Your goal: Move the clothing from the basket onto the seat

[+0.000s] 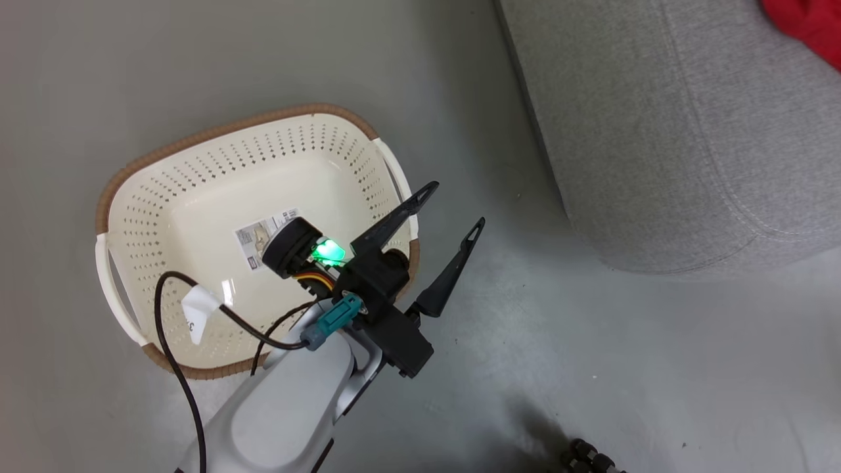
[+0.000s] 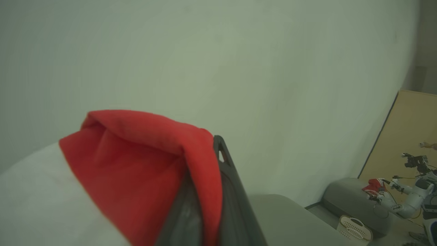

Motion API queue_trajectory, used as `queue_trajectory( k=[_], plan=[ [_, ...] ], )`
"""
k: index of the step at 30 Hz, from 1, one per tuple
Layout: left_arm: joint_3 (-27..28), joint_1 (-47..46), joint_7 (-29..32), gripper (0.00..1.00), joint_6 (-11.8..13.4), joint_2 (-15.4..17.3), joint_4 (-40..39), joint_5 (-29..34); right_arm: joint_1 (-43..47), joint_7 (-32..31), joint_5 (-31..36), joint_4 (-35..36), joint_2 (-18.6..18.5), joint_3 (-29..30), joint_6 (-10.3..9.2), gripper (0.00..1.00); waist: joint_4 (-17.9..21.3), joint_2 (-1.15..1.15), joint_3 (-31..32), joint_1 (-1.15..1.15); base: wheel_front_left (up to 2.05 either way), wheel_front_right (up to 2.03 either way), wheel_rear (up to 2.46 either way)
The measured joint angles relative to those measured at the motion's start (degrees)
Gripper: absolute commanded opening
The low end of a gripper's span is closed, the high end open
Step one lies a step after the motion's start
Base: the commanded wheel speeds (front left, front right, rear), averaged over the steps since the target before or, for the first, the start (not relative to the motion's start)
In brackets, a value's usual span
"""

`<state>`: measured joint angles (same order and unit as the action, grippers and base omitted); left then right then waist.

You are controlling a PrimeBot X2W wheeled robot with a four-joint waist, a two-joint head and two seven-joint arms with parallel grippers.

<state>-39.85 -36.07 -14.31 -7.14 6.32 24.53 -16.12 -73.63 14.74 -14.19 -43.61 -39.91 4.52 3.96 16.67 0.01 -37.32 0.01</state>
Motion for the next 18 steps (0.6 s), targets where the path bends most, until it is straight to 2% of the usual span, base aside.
queue_trajectory(
  k=[6, 8, 15, 16, 17, 18],
  plan=[
    [-0.04, -0.72, 0.0, 1.0, -0.01, 0.05, 0.41, 0.01, 2.21, -0.01, -0.94, -6.94, 2.48, -0.12, -0.23, 0.0, -0.9, 0.0, -2.32, 0.0, 0.0, 0.0, 0.0],
    [0.11, -1.09, 0.0, 1.0, -0.01, 0.08, 0.49, 0.01, 3.11, -0.02, -1.34, -8.99, 3.79, -0.68, 0.3, 0.0, -1.22, 0.0, -2.78, 0.0, 0.0, 0.0, 0.0],
    [0.76, -1.39, 0.0, 1.0, -0.01, 0.2, 0.75, -0.01, 4.96, -0.02, -2.38, -11.24, 8.0, -1.64, 1.12, 0.0, -1.69, 0.0, -3.19, 0.0, 0.0, 0.0, 0.0],
    [0.81, -1.41, 0.0, 1.0, -0.01, 0.19, 0.94, -0.03, 5.44, -0.02, -2.55, -11.49, 8.43, -1.68, 1.18, 0.2, -1.71, 0.0, -3.07, 0.0, 0.0, 0.0, 0.0],
    [0.86, -1.41, 0.0, 1.0, -0.01, 0.19, 1.13, -0.1, 6.04, -0.02, -2.56, -11.66, 8.73, -1.71, 1.2, 0.44, -1.74, 0.0, -2.91, 0.0, 0.0, 0.0, 0.0],
    [0.9, -1.41, 0.0, 1.0, -0.01, 0.2, 1.24, -0.11, 6.48, -0.02, -2.75, -11.95, 8.96, -1.68, 1.48, 0.89, -1.76, 0.0, -2.73, 0.0, 0.0, 0.0, 0.0]
  ],
)
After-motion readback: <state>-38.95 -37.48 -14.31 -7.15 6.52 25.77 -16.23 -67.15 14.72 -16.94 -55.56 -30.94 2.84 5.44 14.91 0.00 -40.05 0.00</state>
